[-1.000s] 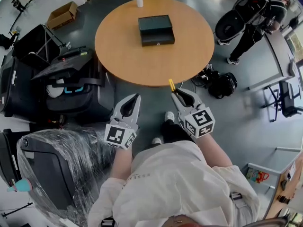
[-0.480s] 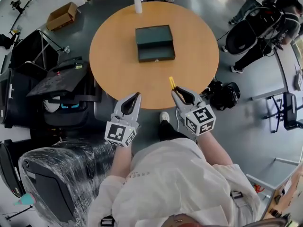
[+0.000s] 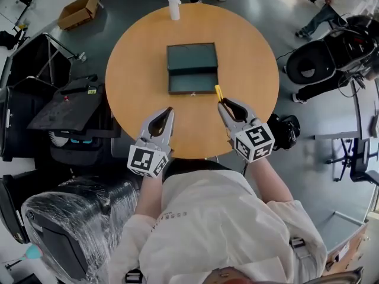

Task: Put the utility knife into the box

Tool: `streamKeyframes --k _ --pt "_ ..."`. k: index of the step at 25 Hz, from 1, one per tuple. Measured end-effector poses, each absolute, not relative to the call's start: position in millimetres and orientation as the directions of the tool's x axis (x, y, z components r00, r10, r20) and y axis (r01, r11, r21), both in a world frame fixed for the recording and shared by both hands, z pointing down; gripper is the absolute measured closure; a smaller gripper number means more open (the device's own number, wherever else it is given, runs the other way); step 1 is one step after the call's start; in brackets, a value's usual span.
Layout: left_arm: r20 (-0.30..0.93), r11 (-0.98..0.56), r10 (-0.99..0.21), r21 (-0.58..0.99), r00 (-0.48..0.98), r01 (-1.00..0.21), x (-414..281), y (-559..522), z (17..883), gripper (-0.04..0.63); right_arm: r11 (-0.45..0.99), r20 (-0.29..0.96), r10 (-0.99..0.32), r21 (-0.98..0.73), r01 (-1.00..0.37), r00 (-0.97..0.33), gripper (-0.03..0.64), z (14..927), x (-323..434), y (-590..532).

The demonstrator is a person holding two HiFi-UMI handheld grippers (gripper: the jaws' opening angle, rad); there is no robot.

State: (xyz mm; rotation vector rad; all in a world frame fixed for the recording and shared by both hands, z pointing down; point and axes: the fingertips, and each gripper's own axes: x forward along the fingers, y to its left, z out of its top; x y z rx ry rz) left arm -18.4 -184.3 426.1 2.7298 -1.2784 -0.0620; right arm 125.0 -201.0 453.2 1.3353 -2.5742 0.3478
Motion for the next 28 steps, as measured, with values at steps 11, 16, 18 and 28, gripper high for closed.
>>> streamKeyframes --k 11,16,18,28 --pt "0.089 -0.650 -0.735 0.189 0.672 -0.736 -20.0 -253.1 457.4 0.586 0.578 0.403 -0.700 -0.166 -0.799 -0.590 0.560 492.1 97.2 -263.1" --pt "0.115 -0.663 -0.716 0.195 0.688 -0.722 -25.7 -285.5 465.6 0.586 0.600 0.505 -0.643 -0.134 -0.789 -0.576 0.560 529.5 84.5 -290.6" --pt "0.127 -0.661 -0.712 0.210 0.690 -0.721 -27.6 -296.8 473.2 0.586 0.619 0.568 -0.600 -0.115 -0.777 -0.563 0.560 555.4 79.0 -303.7" --pt "0.177 -0.653 -0.690 0.266 0.702 -0.709 -29.6 -323.9 505.9 0.587 0.717 0.825 -0.266 -0.176 -0.674 -0.499 0.558 660.6 50.7 -337.9"
